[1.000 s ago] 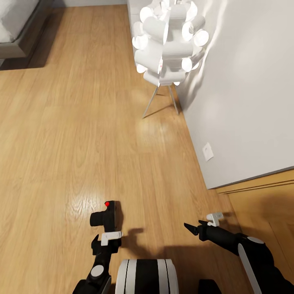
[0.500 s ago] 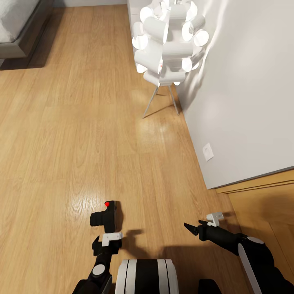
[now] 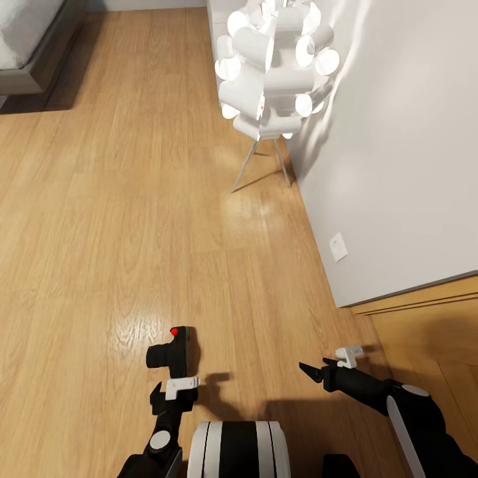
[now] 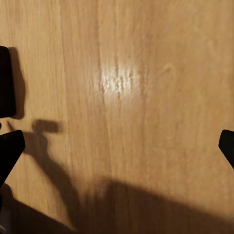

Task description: Attach the digital camera to the camera tripod in the bedroom.

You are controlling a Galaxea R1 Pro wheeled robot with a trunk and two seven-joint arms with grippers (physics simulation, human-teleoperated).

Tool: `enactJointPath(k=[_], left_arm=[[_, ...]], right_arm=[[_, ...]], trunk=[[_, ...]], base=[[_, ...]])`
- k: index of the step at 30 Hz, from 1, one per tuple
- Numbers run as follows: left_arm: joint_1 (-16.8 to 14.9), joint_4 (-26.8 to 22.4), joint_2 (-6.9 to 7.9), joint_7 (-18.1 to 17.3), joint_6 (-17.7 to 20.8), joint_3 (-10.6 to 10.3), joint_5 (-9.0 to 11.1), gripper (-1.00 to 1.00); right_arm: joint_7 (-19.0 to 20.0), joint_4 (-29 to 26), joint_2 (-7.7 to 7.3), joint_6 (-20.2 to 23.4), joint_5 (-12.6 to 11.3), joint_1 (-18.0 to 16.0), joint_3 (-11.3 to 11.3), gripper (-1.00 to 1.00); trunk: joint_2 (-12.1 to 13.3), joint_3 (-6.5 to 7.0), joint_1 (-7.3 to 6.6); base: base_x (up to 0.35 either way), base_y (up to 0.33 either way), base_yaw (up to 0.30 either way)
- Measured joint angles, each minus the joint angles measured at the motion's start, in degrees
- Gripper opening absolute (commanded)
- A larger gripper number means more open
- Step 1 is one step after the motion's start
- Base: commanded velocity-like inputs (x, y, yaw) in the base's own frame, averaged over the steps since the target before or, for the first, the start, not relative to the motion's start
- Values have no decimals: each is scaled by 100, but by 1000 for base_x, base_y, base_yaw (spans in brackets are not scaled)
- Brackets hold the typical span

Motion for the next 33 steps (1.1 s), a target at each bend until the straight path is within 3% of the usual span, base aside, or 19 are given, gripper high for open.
enactJointPath(k=[26,33], left_arm=[[0,22,-44,19,-47,7,19,100],[0,33,-45,21,-50,12,202,100]], right_arm=[[-1,2,0,0,4,0,-2,100],[0,2,0,0,-2,0,-2,100]], trunk=[[0,0,0],[0,0,0]], base=[[66,0,0],[4,0,0]])
